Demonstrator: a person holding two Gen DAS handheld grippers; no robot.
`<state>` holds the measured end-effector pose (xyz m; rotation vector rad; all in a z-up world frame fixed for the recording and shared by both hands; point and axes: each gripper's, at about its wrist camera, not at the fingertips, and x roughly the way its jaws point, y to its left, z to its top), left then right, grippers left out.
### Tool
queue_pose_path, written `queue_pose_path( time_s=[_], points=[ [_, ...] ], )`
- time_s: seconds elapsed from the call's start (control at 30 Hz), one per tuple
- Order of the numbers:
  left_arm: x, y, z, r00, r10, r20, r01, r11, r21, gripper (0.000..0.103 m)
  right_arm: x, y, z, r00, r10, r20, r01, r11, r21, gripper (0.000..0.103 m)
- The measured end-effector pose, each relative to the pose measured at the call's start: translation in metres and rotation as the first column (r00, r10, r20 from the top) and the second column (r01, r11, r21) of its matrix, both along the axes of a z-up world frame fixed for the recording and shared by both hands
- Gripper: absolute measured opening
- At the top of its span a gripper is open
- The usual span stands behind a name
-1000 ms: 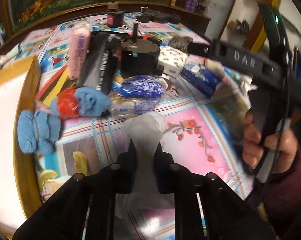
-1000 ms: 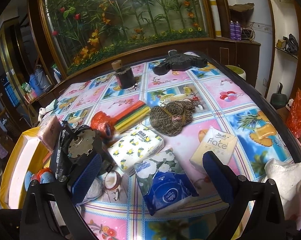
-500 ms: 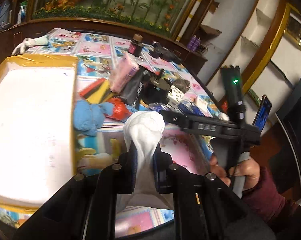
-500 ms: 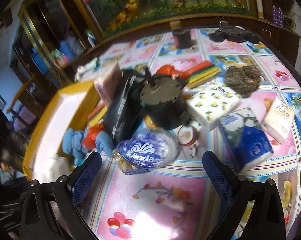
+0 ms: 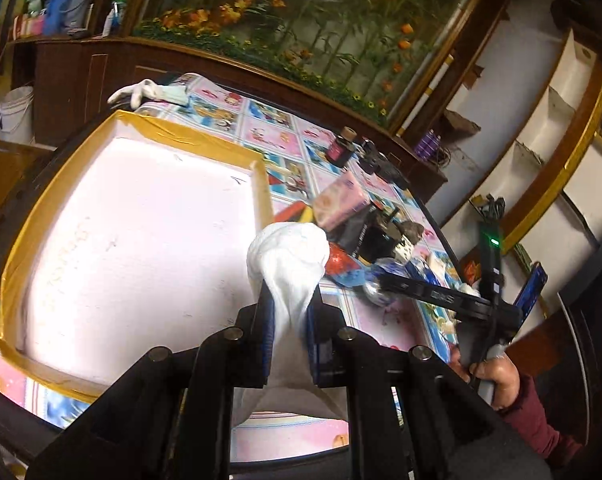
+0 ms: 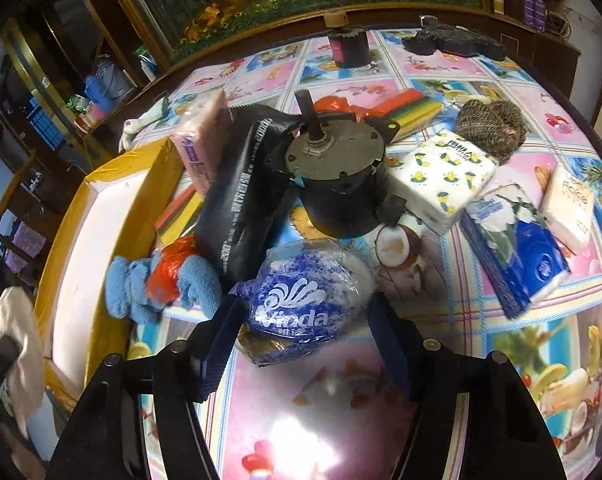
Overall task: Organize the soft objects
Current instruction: 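Release white cloth into box with left tool while right tool drops Vinda bag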
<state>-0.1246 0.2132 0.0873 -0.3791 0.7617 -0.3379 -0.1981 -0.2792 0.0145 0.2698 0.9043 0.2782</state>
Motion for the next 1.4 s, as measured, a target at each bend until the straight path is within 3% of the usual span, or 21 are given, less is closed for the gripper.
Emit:
queue_pose_path(
  time_s=[0.2, 0.37, 0.5, 0.7, 0.8, 0.93, 1.13, 1.4],
  points=[
    [0.033, 0.028, 0.002, 0.999, 0.040, -0.031, -0.040, 0.999, -0.008, 0.011, -0.030, 0.011, 0.049, 0.988, 0.090, 0.125, -0.094, 0.995, 0.021, 0.064],
    [0.085, 0.045, -0.003, 0.995, 0.059, -0.077, -0.061, 0.998, -0.032, 0.011, -0.008, 0.065, 0.074, 0.956, 0.230, 0.180, -0.232, 0.973, -0.009, 0.064],
    [0.131, 0.053, -0.020, 0.987, 0.077, -0.139, -0.087, 0.994, -0.066, 0.011, 0.026, 0.112, 0.073, 0.936, 0.303, 0.177, -0.296, 0.953, -0.066, 0.065],
    [0.169, 0.055, -0.042, 0.979, 0.114, -0.171, -0.119, 0.993, -0.020, 0.011, 0.076, 0.174, 0.058, 0.918, 0.365, 0.153, -0.336, 0.924, -0.183, 0.065],
    [0.178, 0.059, -0.047, 0.975, 0.130, -0.180, -0.136, 0.990, -0.022, 0.020, 0.096, 0.194, 0.049, 0.915, 0.383, 0.127, -0.354, 0.912, -0.207, 0.068],
    [0.174, 0.064, -0.047, 0.974, 0.137, -0.180, -0.149, 0.987, -0.055, 0.042, 0.116, 0.209, 0.047, 0.922, 0.358, 0.147, -0.316, 0.915, -0.251, 0.087],
    [0.140, 0.060, -0.035, 0.970, 0.182, -0.158, -0.186, 0.982, -0.012, 0.043, 0.093, 0.169, 0.056, 0.936, 0.299, 0.186, -0.267, 0.947, -0.181, 0.090],
    [0.073, 0.025, -0.006, 0.991, 0.117, -0.057, -0.118, 0.993, -0.018, 0.050, 0.056, 0.104, 0.032, 0.964, 0.244, 0.105, -0.240, 0.969, -0.054, 0.088]
  ],
)
